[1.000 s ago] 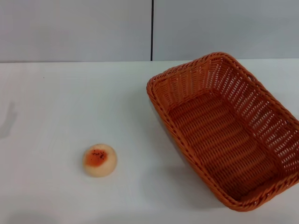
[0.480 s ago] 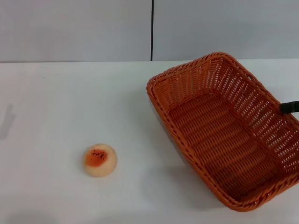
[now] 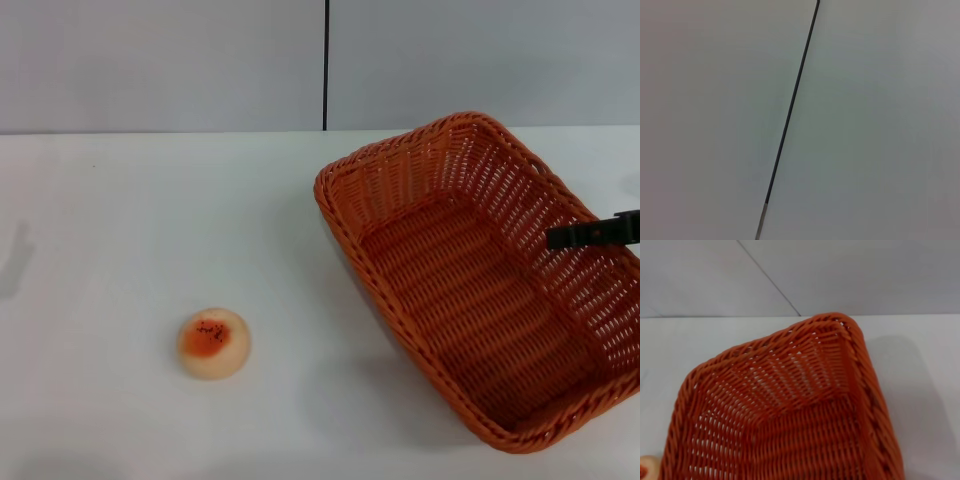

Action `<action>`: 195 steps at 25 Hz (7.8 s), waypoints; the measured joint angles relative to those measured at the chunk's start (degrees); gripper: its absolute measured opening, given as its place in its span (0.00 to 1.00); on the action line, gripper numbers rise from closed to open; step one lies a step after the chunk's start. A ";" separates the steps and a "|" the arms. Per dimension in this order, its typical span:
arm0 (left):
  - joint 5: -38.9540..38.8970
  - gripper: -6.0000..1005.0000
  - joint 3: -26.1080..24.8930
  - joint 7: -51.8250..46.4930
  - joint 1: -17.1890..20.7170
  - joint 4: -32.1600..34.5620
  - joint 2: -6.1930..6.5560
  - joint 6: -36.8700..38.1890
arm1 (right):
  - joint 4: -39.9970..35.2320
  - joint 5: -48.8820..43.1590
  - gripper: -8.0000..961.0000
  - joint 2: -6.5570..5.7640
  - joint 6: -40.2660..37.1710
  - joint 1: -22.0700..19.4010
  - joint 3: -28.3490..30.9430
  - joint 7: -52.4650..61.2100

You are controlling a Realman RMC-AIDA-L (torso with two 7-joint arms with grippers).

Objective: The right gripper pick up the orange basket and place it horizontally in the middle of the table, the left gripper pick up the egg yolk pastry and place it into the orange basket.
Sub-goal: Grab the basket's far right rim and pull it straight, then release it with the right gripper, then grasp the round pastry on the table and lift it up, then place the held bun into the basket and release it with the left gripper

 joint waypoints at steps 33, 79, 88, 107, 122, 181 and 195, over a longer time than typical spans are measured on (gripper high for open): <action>0.18 0.76 0.00 0.47 2.34 -0.51 0.12 -2.35 | -2.34 -0.18 0.19 -1.64 -0.87 4.28 -8.73 -8.98; 0.61 0.73 0.65 0.40 12.49 -1.41 0.17 -13.10 | 2.25 9.31 0.31 2.71 8.57 12.04 -21.07 -56.56; 0.61 0.73 0.63 0.43 12.18 -1.40 0.17 -12.65 | 2.15 13.66 0.33 3.12 10.36 10.78 -21.30 -57.91; 17.81 0.71 16.60 -24.23 9.51 -30.62 2.76 -9.12 | -4.53 76.22 0.61 3.29 1.81 -18.48 -20.85 -62.31; 42.39 0.70 17.11 -26.15 -0.15 -34.58 0.42 -2.56 | 16.62 94.39 0.61 3.26 -17.69 -25.55 -11.06 -69.31; 34.07 0.18 5.51 -21.84 -12.22 -19.86 0.05 -11.29 | 20.06 93.45 0.61 3.12 -19.16 -22.96 -9.80 -68.65; 33.91 0.12 19.31 -20.49 -21.34 -9.42 -0.43 -7.18 | 22.29 93.09 0.61 3.08 -20.87 -22.79 -9.38 -68.63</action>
